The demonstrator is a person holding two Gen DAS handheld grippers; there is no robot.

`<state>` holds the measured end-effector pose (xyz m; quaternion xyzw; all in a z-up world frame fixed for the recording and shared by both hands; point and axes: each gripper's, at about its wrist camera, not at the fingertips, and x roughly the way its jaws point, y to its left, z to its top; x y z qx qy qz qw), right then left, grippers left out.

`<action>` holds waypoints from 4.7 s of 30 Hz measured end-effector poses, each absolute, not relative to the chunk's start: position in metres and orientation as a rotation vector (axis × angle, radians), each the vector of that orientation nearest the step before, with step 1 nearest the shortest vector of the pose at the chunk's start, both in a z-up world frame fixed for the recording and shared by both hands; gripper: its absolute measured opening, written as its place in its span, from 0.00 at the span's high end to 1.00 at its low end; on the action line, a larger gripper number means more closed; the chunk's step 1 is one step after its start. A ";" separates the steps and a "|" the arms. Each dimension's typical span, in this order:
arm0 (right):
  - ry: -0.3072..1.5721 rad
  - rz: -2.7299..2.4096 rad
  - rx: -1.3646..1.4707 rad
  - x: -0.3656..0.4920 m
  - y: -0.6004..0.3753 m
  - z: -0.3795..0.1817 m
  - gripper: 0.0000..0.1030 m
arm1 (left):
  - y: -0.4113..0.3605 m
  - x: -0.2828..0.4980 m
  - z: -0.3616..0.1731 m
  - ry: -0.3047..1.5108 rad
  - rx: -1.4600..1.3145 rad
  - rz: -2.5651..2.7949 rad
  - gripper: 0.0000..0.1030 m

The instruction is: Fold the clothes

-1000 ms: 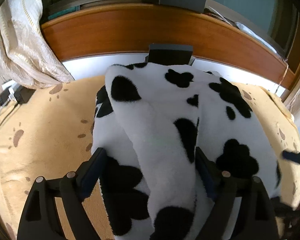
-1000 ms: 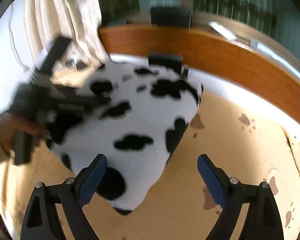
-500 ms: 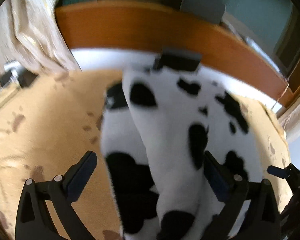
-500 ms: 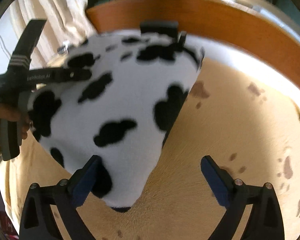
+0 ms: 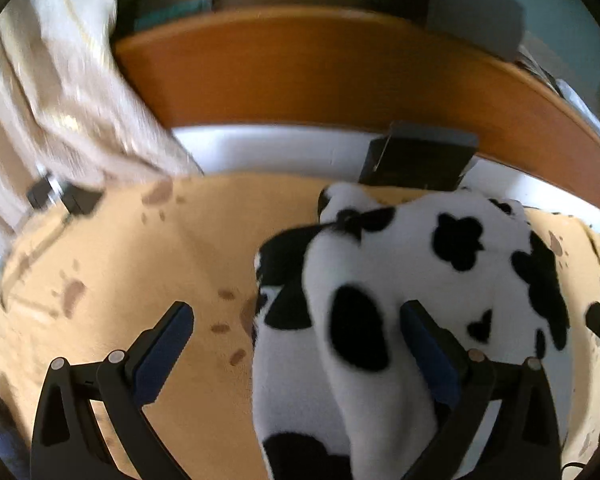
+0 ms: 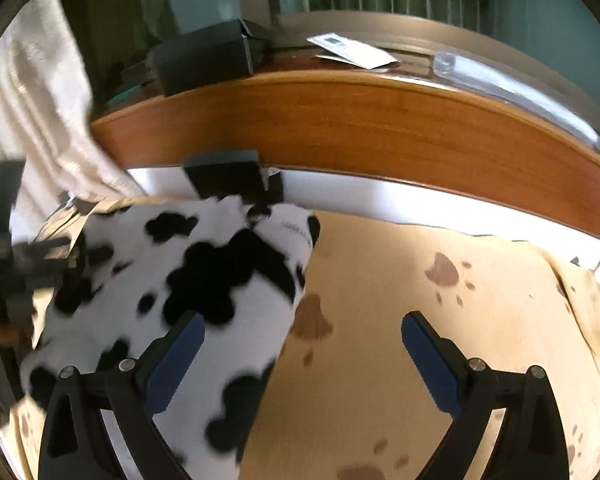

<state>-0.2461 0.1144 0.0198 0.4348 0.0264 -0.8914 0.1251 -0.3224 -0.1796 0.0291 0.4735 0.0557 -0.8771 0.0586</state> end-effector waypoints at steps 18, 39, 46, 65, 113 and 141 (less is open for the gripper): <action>0.317 -2.561 1.298 -0.245 0.098 0.004 0.02 | -0.181 -0.316 0.036 0.090 1.406 -2.712 0.00; 0.363 -2.430 1.423 -0.138 0.097 -0.034 0.02 | -0.134 -0.239 0.024 -0.204 1.498 -2.618 0.00; 0.347 -2.414 1.344 -0.071 0.127 -0.006 0.01 | -0.169 -0.209 0.065 0.199 1.498 -2.671 0.00; 0.138 -2.394 1.437 0.025 0.154 -0.033 0.01 | -0.225 -0.165 0.085 0.827 1.537 -2.634 0.00; 0.079 -2.628 1.638 0.038 0.120 -0.039 0.01 | -0.249 -0.297 -0.007 1.300 2.004 -2.632 0.00; 0.045 -2.507 1.786 0.032 0.102 -0.017 0.01 | -0.236 -0.312 -0.021 1.565 2.053 -2.567 0.00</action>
